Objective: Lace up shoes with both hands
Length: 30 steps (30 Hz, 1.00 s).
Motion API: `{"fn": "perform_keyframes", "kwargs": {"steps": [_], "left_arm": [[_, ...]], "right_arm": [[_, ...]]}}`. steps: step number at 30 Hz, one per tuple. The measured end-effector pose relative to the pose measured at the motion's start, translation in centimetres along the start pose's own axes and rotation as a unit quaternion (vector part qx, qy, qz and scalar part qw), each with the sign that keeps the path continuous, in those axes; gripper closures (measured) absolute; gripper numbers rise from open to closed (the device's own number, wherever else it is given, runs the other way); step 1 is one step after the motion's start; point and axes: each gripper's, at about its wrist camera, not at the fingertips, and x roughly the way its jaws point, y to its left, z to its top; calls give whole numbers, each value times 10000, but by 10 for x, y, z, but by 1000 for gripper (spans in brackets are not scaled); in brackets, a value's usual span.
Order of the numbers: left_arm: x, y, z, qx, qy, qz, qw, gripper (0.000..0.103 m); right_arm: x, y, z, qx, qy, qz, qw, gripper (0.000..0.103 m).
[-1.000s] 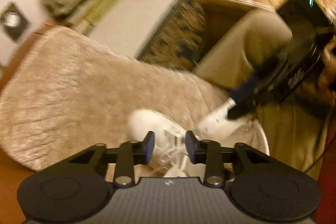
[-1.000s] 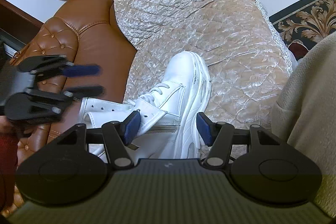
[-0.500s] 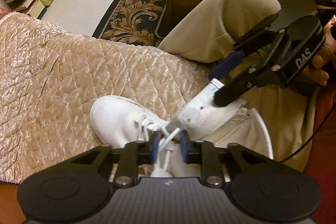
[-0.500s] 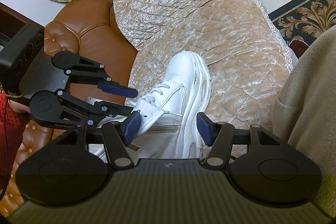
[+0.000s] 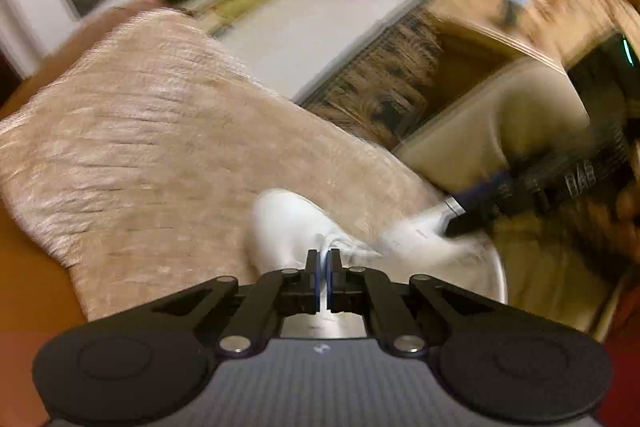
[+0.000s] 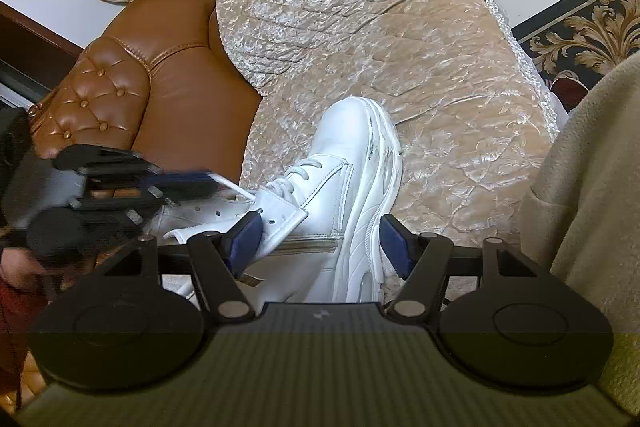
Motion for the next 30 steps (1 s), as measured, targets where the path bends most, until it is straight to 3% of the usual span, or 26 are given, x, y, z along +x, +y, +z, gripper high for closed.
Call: {"fn": "perform_keyframes", "kwargs": {"steps": [3, 7, 17, 21, 24, 27, 28, 29, 30], "left_arm": [[-26, 23, -2, -440, -282, 106, 9986, 101], [-38, 26, -10, -414, -350, 129, 9984, 101], [-12, 28, -27, -961, -432, -94, 9944, 101], [-1, 29, -34, -1192, -466, -184, 9916, 100], [3, 31, -38, -1375, -497, -225, 9890, 100], [3, 35, -42, -1522, -539, -182, 9867, 100], [2, 37, -43, -1549, -551, -155, 9863, 100], [2, 39, -44, -1580, -569, -134, 9857, 100], [0, 40, -45, -1600, -587, -122, 9853, 100]], "right_arm": [[0, 0, 0, 9, -5, -3, 10000, 31], [0, 0, 0, 17, -12, 10, 10000, 31], [-5, 13, 7, -111, -111, 145, 9998, 29], [-19, 46, 15, -779, -396, 290, 9958, 29], [-30, 82, 21, -1486, -578, 512, 9859, 29], [-30, 118, 24, -2092, -482, 712, 9741, 30], [-30, 130, 25, -2294, -447, 776, 9692, 35], [-21, 142, 23, -2615, -204, 670, 9626, 51], [-12, 153, 21, -2932, 39, 564, 9544, 59]]}}
